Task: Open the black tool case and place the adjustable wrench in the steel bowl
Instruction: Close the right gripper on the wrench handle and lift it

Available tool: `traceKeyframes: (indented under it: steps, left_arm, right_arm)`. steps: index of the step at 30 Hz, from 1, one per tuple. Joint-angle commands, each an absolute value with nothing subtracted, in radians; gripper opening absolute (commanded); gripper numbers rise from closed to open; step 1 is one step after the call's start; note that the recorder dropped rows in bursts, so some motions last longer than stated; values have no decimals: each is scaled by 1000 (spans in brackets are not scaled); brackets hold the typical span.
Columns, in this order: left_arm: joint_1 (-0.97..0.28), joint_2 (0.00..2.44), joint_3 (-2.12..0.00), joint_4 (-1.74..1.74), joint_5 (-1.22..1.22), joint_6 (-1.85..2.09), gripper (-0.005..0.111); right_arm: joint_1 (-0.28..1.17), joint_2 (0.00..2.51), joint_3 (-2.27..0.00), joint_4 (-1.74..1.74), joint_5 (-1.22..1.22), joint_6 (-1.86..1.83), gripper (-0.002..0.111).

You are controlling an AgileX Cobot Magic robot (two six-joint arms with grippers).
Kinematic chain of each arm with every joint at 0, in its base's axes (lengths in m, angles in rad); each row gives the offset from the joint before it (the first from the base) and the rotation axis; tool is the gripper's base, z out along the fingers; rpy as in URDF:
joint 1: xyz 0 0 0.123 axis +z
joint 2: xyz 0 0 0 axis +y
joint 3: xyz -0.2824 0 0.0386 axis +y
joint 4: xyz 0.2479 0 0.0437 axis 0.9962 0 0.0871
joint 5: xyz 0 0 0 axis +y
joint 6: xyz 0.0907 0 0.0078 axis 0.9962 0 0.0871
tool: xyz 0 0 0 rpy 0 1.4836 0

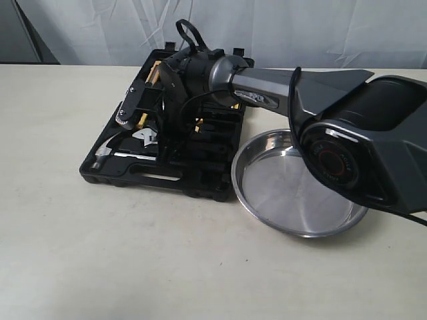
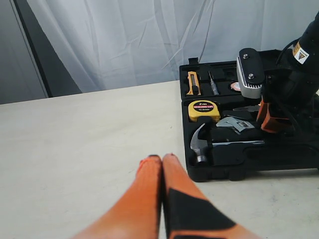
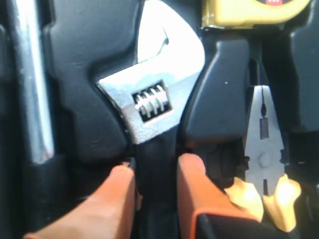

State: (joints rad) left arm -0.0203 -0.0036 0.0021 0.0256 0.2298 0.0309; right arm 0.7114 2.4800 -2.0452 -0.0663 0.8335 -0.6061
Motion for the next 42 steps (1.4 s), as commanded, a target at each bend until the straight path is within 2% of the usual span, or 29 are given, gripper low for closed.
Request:
traceKeyframes:
  steps: [1, 42]
  left_arm:
    - [-21, 0, 0, 29, 232, 30, 0]
    - [-21, 0, 0, 29, 232, 30, 0]
  right_arm:
    - [700, 2499, -2038, -94, 831, -603, -1]
    - [700, 2396, -2038, 91, 745, -599, -1]
